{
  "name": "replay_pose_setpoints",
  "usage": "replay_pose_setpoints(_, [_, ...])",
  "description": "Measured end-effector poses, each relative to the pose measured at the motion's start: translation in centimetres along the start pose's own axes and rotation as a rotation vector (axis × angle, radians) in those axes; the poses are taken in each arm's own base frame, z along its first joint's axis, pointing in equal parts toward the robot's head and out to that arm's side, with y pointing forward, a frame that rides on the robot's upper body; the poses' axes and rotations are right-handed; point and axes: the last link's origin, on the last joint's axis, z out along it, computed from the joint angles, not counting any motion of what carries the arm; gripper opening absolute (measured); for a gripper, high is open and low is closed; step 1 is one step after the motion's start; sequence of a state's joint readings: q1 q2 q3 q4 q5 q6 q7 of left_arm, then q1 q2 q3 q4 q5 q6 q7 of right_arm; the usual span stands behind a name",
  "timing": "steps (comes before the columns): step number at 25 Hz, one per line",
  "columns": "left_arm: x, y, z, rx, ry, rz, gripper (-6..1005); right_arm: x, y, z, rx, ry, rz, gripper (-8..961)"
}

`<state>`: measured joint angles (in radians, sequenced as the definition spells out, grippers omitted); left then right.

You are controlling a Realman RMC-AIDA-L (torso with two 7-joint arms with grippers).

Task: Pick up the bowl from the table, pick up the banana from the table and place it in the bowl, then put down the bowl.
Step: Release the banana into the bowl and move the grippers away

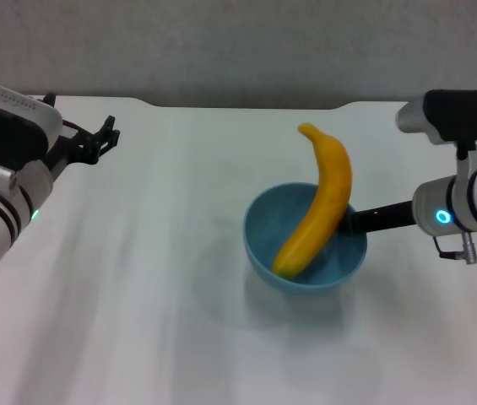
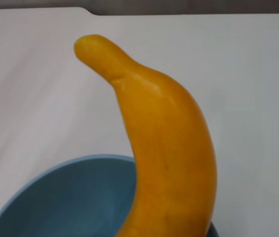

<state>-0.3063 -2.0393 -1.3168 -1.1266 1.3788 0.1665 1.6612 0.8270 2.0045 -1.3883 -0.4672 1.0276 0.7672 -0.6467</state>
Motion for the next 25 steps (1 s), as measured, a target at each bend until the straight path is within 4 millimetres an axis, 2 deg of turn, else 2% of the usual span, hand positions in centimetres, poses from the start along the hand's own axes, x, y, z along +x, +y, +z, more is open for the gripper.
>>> replay_pose_setpoints(11, [-1.6, -0.5, -0.3, 0.015, -0.041, -0.062, 895, 1.0, 0.8, 0.6, -0.023, 0.046, 0.0, 82])
replay_pose_setpoints(16, [-1.5, -0.3, -0.3, 0.012, -0.037, -0.065, 894, 2.1, 0.8, 0.8, -0.03, 0.08, 0.005, 88])
replay_pose_setpoints(25, [-1.5, -0.3, -0.3, 0.013, -0.038, -0.091, 892, 2.4, 0.6, 0.9, -0.023, 0.087, 0.021, 98])
